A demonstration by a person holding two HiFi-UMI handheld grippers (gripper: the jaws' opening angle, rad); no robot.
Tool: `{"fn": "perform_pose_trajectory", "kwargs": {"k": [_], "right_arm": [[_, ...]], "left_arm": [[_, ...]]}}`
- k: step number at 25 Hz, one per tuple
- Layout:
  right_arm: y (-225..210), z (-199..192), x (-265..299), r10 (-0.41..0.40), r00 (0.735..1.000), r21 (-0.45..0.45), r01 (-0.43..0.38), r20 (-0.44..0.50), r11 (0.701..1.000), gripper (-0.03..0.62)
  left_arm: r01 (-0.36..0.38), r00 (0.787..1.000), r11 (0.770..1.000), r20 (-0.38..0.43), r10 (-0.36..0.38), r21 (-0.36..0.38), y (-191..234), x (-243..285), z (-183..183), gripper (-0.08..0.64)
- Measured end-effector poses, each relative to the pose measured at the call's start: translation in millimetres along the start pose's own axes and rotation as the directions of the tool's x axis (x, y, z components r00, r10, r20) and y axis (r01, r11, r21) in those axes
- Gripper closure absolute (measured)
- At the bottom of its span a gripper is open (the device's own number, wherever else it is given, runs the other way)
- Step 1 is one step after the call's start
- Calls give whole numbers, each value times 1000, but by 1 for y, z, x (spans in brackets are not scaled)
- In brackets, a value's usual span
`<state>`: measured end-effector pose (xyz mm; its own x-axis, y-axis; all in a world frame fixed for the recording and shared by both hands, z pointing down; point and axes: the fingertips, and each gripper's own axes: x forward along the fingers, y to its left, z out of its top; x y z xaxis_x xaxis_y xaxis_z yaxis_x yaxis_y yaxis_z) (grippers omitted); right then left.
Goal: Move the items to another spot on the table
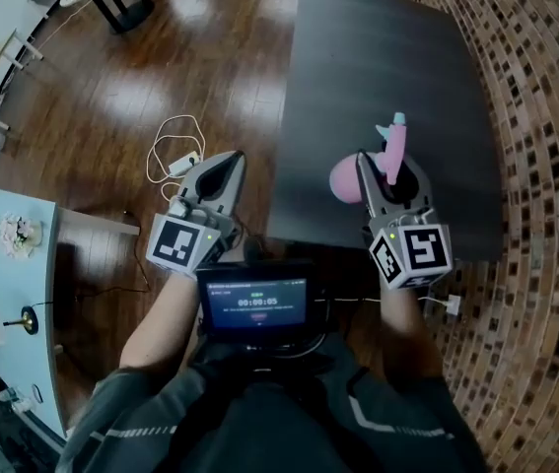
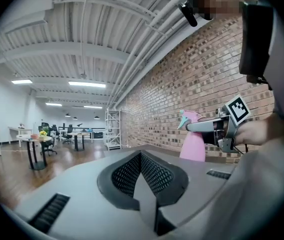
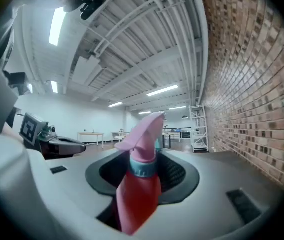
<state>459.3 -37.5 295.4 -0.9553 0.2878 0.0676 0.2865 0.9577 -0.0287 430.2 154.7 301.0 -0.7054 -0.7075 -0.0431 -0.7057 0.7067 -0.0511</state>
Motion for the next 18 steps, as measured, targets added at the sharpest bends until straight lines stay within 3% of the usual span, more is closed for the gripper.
{"fn": "perform_pose_trajectory", "kwargs": {"k": [4,7,12,18], "right_arm": [[35,10,31,88,996,-4,-88,14,996,423],[60,15,56,124,992,-41,-123,22,992,423],[103,19,115,157,988,-34,-156,11,987,423],[152,25,209,104,995,-6,-104,2,995,423]], "left_arm": [[-89,996,996,-4,89,14,41,-27,6,563],[-115,993,993,10,115,19,72,-36,8,563],[-93,995,996,42,93,3,137,-36,5,563],[-23,999,1000,28,22,5,250,-17,-3,563]]}}
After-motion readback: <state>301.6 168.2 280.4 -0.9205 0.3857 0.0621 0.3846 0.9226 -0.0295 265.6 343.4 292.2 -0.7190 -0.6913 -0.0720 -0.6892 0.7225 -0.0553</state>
